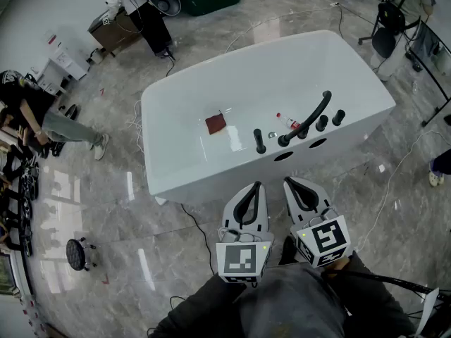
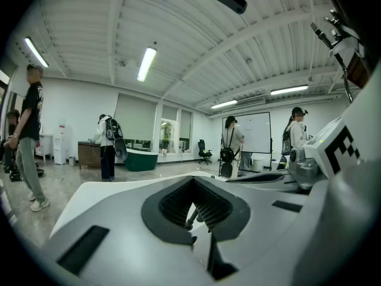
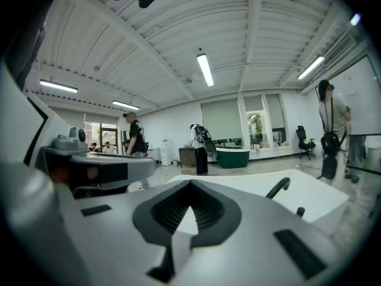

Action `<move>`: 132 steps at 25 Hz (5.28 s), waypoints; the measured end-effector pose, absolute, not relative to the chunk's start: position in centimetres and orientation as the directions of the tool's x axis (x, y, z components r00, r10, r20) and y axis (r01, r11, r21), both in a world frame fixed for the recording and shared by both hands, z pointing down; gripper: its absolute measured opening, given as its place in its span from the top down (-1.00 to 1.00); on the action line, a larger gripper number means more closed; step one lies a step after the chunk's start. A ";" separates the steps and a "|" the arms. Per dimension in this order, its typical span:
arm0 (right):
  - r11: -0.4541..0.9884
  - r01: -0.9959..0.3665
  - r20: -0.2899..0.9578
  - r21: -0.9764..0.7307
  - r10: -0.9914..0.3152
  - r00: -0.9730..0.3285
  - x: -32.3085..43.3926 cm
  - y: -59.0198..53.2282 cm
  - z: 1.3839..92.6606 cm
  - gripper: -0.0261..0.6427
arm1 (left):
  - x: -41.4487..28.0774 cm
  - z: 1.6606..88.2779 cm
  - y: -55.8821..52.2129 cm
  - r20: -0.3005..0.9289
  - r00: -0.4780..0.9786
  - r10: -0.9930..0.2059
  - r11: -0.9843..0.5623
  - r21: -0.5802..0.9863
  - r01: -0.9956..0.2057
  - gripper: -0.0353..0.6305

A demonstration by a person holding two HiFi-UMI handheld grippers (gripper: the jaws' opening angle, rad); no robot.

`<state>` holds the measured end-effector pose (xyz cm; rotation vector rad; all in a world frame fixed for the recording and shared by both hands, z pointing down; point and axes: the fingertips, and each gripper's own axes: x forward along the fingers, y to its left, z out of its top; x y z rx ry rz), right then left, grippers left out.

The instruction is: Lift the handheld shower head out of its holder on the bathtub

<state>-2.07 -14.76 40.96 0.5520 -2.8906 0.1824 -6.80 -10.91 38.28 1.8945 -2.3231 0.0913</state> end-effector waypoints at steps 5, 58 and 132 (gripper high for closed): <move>0.926 -0.368 0.206 -0.085 -0.345 -0.916 -1.5 -15.2 41.2 0.91 | -6.2 38.5 -11.4 0.150 -0.204 -0.967 0.213 0.042 -0.976 0.88; 0.896 -0.435 0.326 -0.090 -0.386 -0.863 -13.3 -25.9 48.5 0.91 | -20.2 45.9 -20.1 0.254 -0.198 -0.947 0.239 0.141 -0.961 0.88; 0.812 -0.582 0.454 0.028 -0.529 -0.716 -21.1 -31.7 70.8 0.50 | -29.5 55.7 -24.4 0.349 -0.052 -0.936 0.080 0.065 -0.995 0.88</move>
